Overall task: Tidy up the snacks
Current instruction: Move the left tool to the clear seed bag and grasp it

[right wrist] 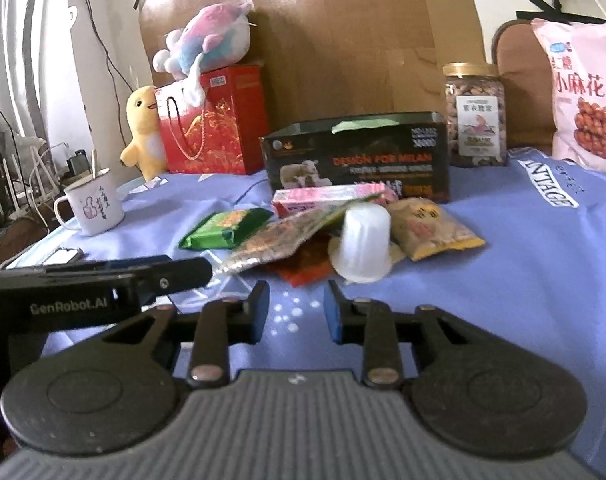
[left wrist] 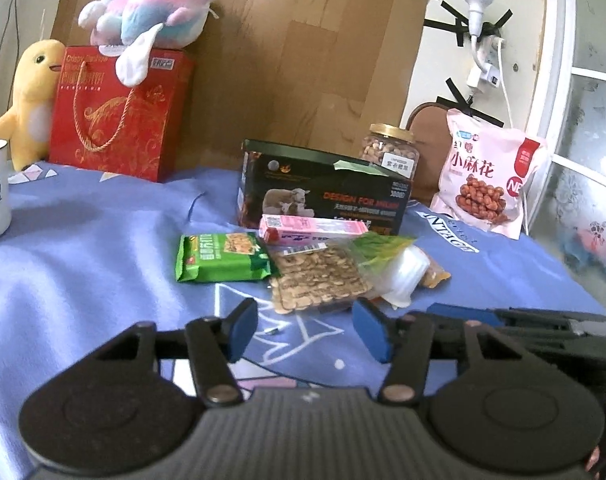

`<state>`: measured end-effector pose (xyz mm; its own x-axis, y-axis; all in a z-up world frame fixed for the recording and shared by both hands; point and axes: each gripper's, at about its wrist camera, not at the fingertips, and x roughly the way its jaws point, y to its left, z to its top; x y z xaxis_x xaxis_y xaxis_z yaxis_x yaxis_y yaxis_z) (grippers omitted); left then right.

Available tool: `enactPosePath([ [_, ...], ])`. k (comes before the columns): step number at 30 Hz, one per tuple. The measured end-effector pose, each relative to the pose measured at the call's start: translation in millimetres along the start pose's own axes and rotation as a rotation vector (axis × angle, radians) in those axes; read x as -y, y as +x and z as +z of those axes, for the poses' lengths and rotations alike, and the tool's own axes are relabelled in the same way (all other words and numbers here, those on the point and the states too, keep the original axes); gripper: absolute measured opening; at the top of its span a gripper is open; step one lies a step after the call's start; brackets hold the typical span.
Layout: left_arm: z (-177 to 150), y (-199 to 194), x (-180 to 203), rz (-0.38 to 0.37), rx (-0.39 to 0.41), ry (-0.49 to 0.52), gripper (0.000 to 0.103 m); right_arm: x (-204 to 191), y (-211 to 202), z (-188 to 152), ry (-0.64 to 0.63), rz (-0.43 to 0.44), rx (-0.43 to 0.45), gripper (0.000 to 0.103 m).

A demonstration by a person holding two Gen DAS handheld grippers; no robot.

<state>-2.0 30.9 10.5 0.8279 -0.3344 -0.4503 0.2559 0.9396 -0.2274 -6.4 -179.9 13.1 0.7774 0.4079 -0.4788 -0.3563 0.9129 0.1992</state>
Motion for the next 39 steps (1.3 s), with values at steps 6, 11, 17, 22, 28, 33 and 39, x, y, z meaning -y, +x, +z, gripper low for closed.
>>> enactPosePath([
  [6,3.1,10.8,-23.9,-0.039,-0.048,-0.108,0.035,6.1,13.2,13.9,0.085,0.049,-0.019,0.032],
  [11,3.8,16.4,-35.0,-0.057,-0.063,-0.172,0.03,17.3,33.5,22.2,0.197,0.103,-0.069,0.021],
  [17,4.1,16.8,-35.2,-0.077,-0.064,-0.172,0.029,36.6,26.3,22.2,0.279,0.163,-0.11,0.007],
  [22,3.3,15.3,-25.5,-0.103,-0.088,-0.129,0.03,57.3,-22.0,8.0,0.238,0.077,-0.09,0.005],
  [28,14.9,22.8,0.1,-0.179,-0.123,-0.105,0.033,91.7,-69.2,1.2,0.214,-0.296,0.086,0.01],
  [33,15.5,37.0,24.6,-0.288,-0.218,-0.117,0.033,104.7,-81.9,-10.9,0.283,-0.113,0.052,0.017],
  [39,7.7,61.3,59.5,-0.449,-0.387,-0.111,0.033,115.7,-102.5,-30.8,0.285,-0.037,-0.004,0.029],
])
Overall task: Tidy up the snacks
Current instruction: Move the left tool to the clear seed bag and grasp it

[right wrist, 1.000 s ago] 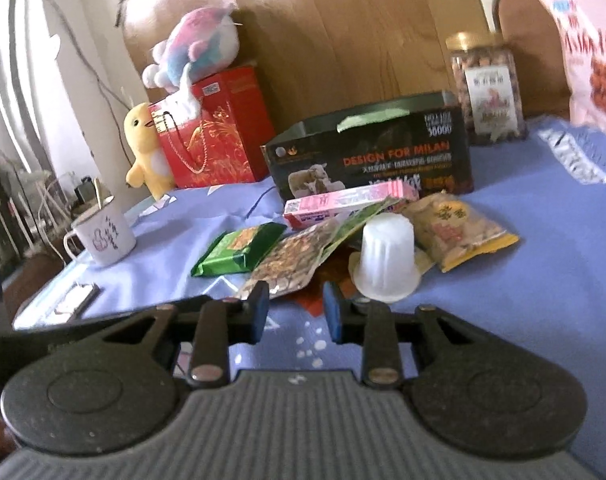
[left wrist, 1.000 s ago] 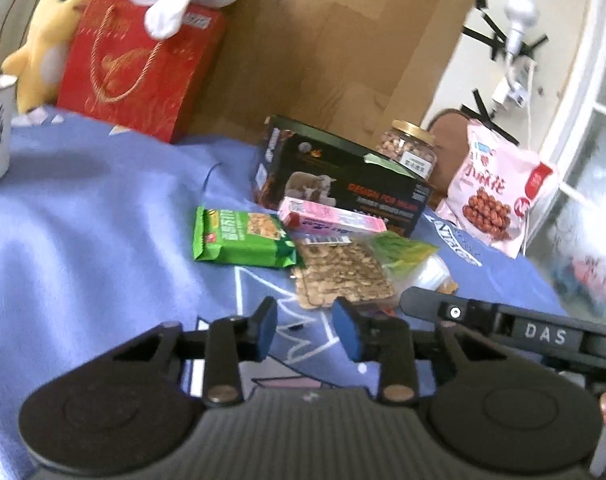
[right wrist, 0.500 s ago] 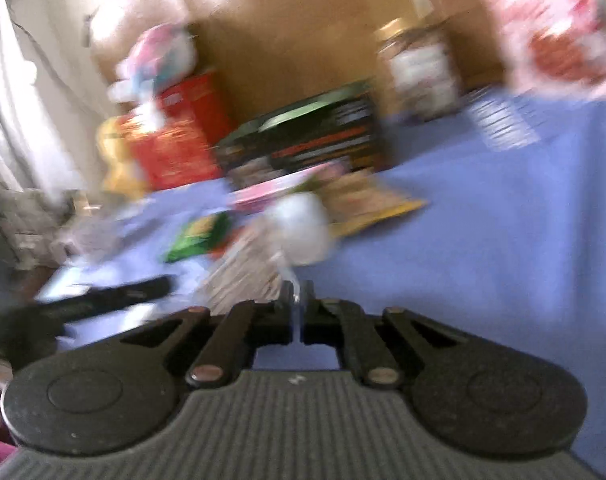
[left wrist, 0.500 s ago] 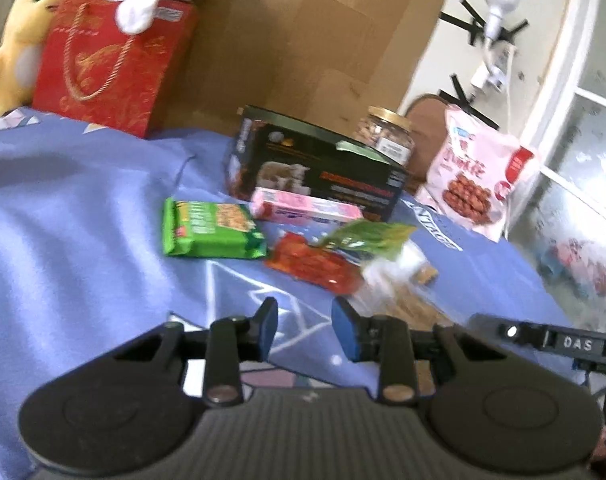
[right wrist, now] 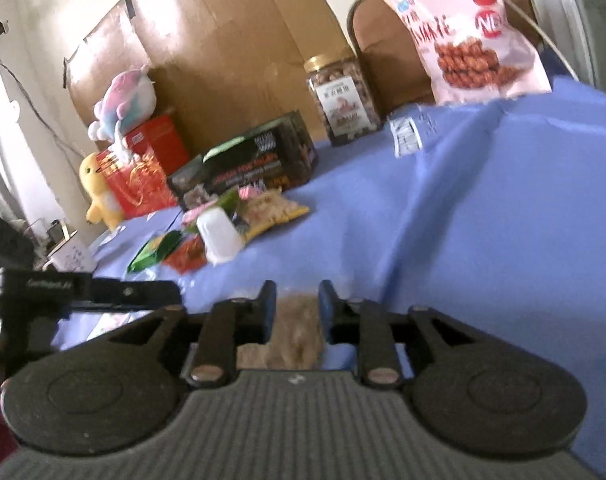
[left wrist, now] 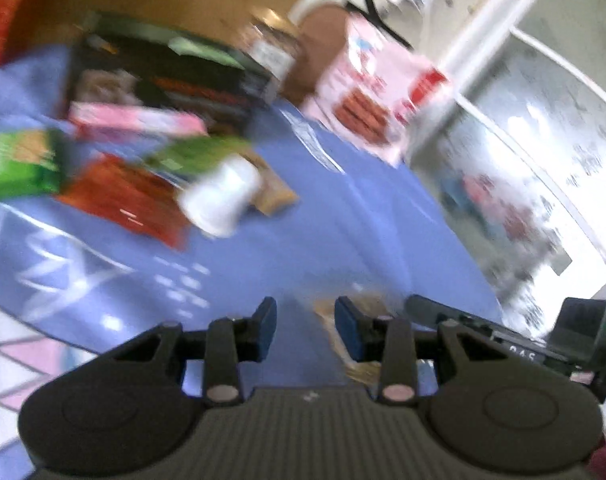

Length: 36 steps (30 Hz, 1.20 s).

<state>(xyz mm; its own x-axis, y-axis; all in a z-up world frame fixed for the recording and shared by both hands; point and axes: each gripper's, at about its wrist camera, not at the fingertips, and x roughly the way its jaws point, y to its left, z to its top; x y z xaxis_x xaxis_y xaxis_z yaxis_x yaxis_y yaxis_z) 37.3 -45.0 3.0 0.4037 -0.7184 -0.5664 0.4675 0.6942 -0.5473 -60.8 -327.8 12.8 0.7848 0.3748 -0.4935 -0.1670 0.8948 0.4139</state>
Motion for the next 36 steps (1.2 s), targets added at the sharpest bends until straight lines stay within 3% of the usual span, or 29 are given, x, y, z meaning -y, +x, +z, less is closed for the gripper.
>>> enactPosePath([
  [3,-3.4,16.4,4.3,-0.031,-0.074,-0.021,0.033,8.1,-7.7,-5.2,-0.008,0.003,-0.044,0.029],
  [5,-5.5,20.2,4.9,-0.075,-0.083,-0.043,0.041,14.1,-5.6,-10.1,0.017,0.051,-0.068,0.029],
  [7,-6.8,22.9,6.2,-0.093,-0.081,-0.059,0.042,17.3,-0.9,-10.4,0.065,0.11,-0.071,0.029],
  [9,-6.5,22.7,6.0,-0.083,-0.075,-0.073,0.038,11.2,8.4,-9.4,0.082,0.199,-0.085,0.029],
  [12,-5.7,16.0,-0.5,-0.05,-0.056,-0.099,0.018,-8.3,21.3,-4.4,-0.007,0.26,-0.091,0.029],
  [15,-5.8,5.6,-14.6,-0.033,-0.018,-0.145,0.017,-16.0,34.5,1.0,-0.029,0.283,-0.118,0.029],
  [19,-5.5,1.5,-24.8,-0.041,-0.024,-0.18,0.016,-2.8,24.9,12.0,-0.009,0.233,-0.074,0.029],
  [23,-5.0,4.8,-18.2,-0.089,-0.036,-0.152,0.034,14.2,19.7,16.2,0.053,0.122,-0.068,0.029],
  [25,-6.4,6.8,-13.8,-0.106,-0.039,-0.14,0.039,19.5,21.0,14.4,0.081,0.109,-0.086,0.032],
  [32,-6.5,14.3,-14.1,-0.145,-0.072,-0.157,0.039,28.4,23.9,13.3,0.115,0.132,-0.108,0.032],
  [36,-5.6,16.7,-13.5,-0.152,-0.076,-0.162,0.039,43.1,10.7,17.2,0.132,0.078,-0.09,0.036],
])
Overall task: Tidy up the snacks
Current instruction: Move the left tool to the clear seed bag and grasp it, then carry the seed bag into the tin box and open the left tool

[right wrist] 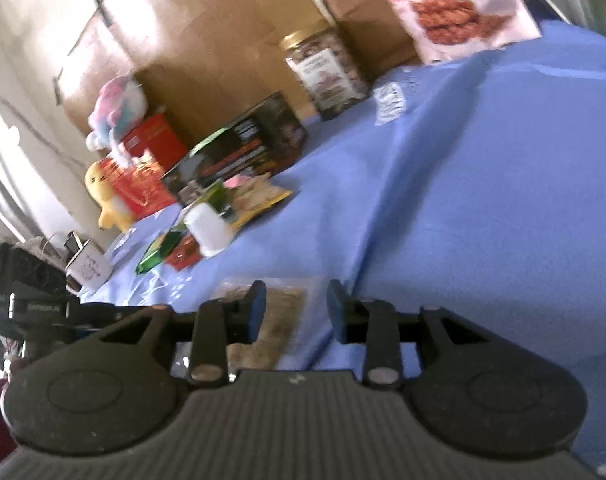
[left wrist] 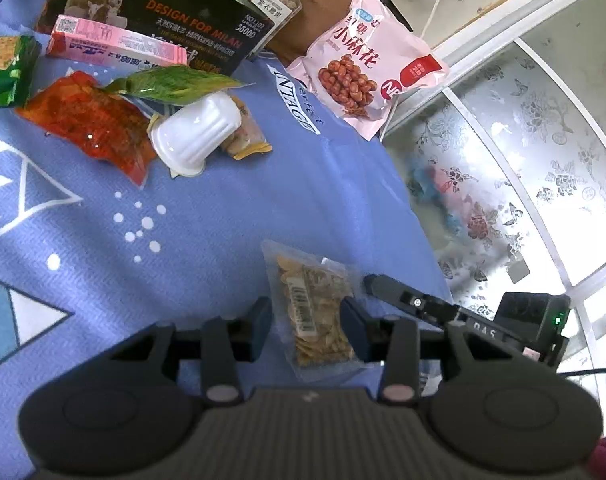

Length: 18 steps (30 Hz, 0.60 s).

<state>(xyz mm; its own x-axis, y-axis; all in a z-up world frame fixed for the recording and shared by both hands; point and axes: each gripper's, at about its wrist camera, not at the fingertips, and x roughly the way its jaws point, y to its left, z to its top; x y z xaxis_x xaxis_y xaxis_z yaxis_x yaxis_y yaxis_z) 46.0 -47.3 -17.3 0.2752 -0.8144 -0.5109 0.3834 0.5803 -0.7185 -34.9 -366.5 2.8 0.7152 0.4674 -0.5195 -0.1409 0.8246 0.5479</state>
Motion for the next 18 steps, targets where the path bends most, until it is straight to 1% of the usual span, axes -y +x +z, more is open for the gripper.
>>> enactPosePath([
  [2,0.4,3.5,1.3,-0.014,-0.014,0.004,0.038,7.2,-0.8,-2.0,0.042,0.028,-0.01,0.036],
  [4,0.4,10.2,3.6,-0.04,-0.042,0.006,0.037,7.9,0.2,-3.4,0.054,0.056,-0.021,0.037],
  [6,0.4,13.6,6.4,-0.038,-0.052,0.015,0.032,3.5,2.3,-7.2,0.059,0.087,-0.028,0.039],
  [8,0.7,13.7,5.1,-0.039,-0.053,0.009,0.019,0.5,6.4,-11.2,0.07,0.152,-0.061,0.038],
  [9,0.7,13.4,3.2,-0.041,-0.053,-0.003,0.019,-1.1,9.2,-14.9,0.083,0.185,-0.076,0.035],
  [10,0.9,12.4,1.0,-0.029,-0.048,-0.013,0.019,-2.2,10.9,-16.3,0.087,0.202,-0.086,0.032],
  [11,1.2,10.9,-1.8,-0.025,-0.042,-0.025,0.019,-5.2,14.2,-18.3,0.091,0.215,-0.1,0.025],
  [12,1.3,8.6,-4.6,-0.026,-0.034,-0.034,0.019,-6.6,17.1,-19.0,0.094,0.229,-0.109,0.022],
  [14,2.4,2.8,-7.3,-0.026,-0.011,-0.039,0.019,-8.4,20.5,-16.4,0.104,0.252,-0.109,0.02],
  [16,4.7,-5.0,-6.9,-0.033,0.02,-0.03,0.021,-8.8,23.9,-9.7,0.131,0.295,-0.109,0.014],
  [18,9.3,-15.9,-6.5,-0.044,0.054,-0.022,0.035,-9.7,28.2,0.0,0.162,0.341,-0.101,0.013],
])
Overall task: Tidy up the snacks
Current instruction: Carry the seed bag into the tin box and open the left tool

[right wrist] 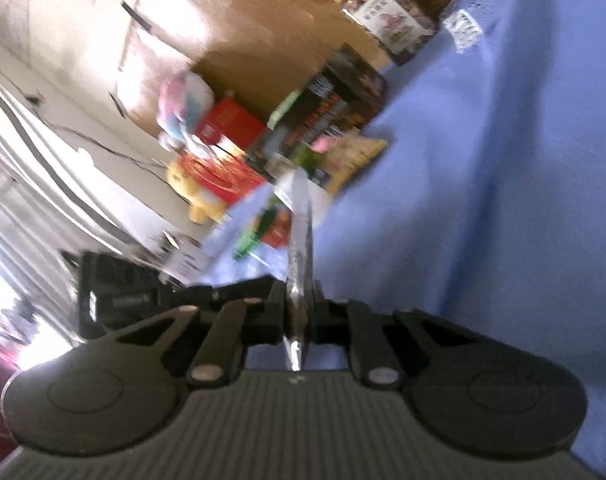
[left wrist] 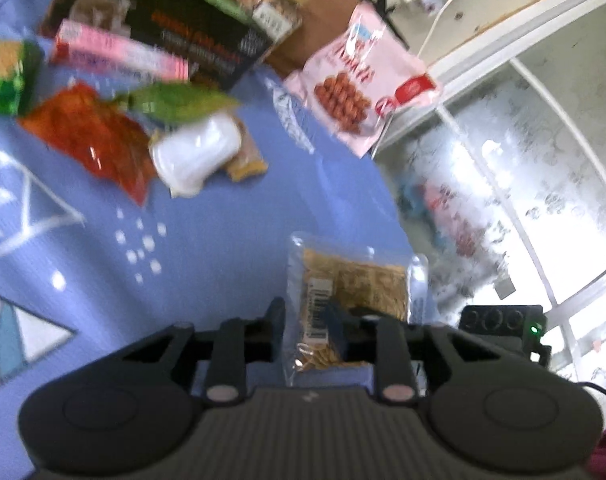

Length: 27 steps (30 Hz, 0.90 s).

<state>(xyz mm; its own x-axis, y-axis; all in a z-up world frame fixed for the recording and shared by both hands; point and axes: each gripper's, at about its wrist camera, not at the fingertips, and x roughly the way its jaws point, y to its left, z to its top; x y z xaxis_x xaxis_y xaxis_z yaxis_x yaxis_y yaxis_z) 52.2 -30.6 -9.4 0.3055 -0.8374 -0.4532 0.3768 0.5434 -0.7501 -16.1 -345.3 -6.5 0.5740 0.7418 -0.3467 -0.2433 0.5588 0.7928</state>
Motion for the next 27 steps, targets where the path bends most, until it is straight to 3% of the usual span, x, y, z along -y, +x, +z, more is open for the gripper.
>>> enactPosePath([
  [2,5.8,-12.2,1.7,0.004,0.047,0.008,0.059,-2.2,5.3,9.7,0.004,0.004,0.009,0.013],
  [4,10.8,-23.1,0.0,-0.003,0.083,0.006,0.063,0.3,12.4,18.7,0.038,0.028,0.013,0.013],
  [7,17.2,-33.9,-7.3,-0.025,0.116,-0.046,0.075,5.7,27.4,29.4,0.129,0.111,0.011,0.013],
  [9,20.5,-37.9,-13.2,-0.068,0.135,-0.088,0.077,6.5,39.5,35.1,0.181,0.188,-0.014,0.013],
  [10,21.8,-38.9,-15.1,-0.086,0.145,-0.101,0.072,5.3,46.3,37.3,0.198,0.23,-0.034,0.013],
  [12,25.8,-40.7,-15.1,-0.116,0.156,-0.094,0.046,1.3,56.7,40.7,0.219,0.288,-0.068,0.013],
  [16,45.9,-48.3,-10.2,-0.078,0.186,-0.031,0.031,-20.6,73.6,62.7,0.117,0.243,-0.094,0.015],
  [22,132.5,-50.3,8.3,0.094,0.271,0.121,0.031,-52.6,120.6,141.0,-0.031,0.181,-0.035,0.021],
  [27,186.1,-25.8,-8.2,0.217,0.277,0.096,0.034,-45.3,169.1,185.9,-0.052,0.014,0.002,0.034],
])
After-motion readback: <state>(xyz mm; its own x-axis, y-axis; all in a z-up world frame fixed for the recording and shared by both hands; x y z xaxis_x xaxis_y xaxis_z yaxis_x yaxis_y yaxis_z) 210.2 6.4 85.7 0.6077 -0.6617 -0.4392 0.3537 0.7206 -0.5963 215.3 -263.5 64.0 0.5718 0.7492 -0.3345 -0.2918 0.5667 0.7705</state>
